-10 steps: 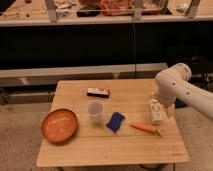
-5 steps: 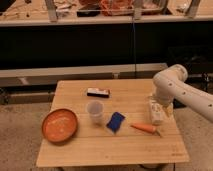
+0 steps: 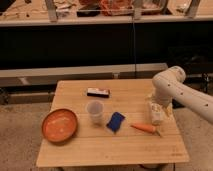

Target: Place the bottle in the ceramic bowl

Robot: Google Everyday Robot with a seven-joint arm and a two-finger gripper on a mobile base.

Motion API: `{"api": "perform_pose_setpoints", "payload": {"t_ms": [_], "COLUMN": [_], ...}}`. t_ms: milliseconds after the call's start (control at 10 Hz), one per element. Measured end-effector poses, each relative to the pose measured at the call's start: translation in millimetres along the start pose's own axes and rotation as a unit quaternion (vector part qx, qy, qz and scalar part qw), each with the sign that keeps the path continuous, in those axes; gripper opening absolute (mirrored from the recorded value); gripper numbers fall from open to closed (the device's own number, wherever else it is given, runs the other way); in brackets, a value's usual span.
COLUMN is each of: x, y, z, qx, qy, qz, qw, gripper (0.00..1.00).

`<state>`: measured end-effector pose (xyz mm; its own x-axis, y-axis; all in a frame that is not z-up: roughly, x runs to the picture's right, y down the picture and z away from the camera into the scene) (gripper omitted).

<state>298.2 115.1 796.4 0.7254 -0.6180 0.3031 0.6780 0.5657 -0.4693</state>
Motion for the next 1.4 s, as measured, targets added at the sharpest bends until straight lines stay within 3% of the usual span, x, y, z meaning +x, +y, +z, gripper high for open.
{"api": "perform_pose_setpoints", "payload": {"t_ms": [800, 1400], "x": [3, 6], "y": [-2, 3], "z": [41, 68], "qx": [0.000, 0.006], "qy": [-0.007, -0.014], "qz": [-0.084, -0.120], "qw": [0.9964, 0.9926], "gripper": [0.80, 0.80]}}
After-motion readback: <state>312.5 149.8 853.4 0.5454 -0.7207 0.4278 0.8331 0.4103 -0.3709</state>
